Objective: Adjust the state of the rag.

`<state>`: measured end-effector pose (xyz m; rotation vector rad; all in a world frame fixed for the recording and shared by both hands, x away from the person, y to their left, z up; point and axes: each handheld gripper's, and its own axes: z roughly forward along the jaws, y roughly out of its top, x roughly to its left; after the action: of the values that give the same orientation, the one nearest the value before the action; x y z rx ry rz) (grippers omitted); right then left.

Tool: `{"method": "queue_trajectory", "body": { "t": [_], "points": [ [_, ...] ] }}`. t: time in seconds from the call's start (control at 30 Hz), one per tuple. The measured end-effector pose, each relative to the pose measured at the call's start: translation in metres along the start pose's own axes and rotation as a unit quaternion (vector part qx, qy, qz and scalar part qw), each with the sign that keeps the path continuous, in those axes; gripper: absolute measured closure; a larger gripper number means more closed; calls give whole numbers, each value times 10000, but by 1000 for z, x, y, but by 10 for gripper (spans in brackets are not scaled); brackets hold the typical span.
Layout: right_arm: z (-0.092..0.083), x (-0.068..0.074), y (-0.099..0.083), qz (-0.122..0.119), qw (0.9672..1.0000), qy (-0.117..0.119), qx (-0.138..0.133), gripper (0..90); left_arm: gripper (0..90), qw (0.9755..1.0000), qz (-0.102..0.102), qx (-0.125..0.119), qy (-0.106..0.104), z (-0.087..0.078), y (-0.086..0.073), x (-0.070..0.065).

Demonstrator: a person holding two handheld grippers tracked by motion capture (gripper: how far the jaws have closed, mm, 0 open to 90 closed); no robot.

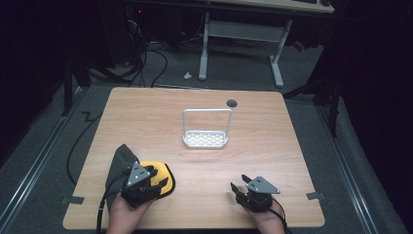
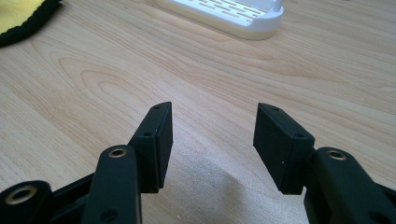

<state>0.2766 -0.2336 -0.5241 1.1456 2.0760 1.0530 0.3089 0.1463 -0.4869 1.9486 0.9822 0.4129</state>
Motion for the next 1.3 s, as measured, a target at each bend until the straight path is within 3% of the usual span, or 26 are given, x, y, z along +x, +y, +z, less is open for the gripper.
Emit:
{"method": "queue_trajectory", "body": {
  "t": [0.17, 0.23, 0.33, 0.5, 0.6, 0.87, 1.1, 1.3],
  "points": [
    [0, 0, 0, 27, 10000, -4, 13, 479, 453, 9998, -145, -35, 155, -4, -3, 14],
    [0, 0, 0, 22, 10000, 2, 7, 479, 438, 9993, -96, -23, 349, -3, -6, 22],
    [0, 0, -1, 26, 10000, 6, 15, 479, 410, 9988, -265, 111, 388, 3, -12, 30],
    [0, 0, -1, 31, 10000, 13, 20, 479, 413, 9978, -223, 298, 552, 11, -17, 31],
    [1, 0, -1, 21, 10000, 10, 32, 479, 476, 9970, -187, 384, 638, 15, -19, 30],
    [1, 0, -1, 34, 10000, 2, 28, 480, 826, 9952, -315, 376, 842, 11, -22, 38],
    [1, 0, -1, 30, 10000, 2, 21, 481, 861, 9955, -253, 273, 876, 8, -21, 36],
    [2, 1, -1, 17, 10000, 15, 18, 482, 868, 9969, -249, 116, 736, 5, -18, 32]
  ]
}}
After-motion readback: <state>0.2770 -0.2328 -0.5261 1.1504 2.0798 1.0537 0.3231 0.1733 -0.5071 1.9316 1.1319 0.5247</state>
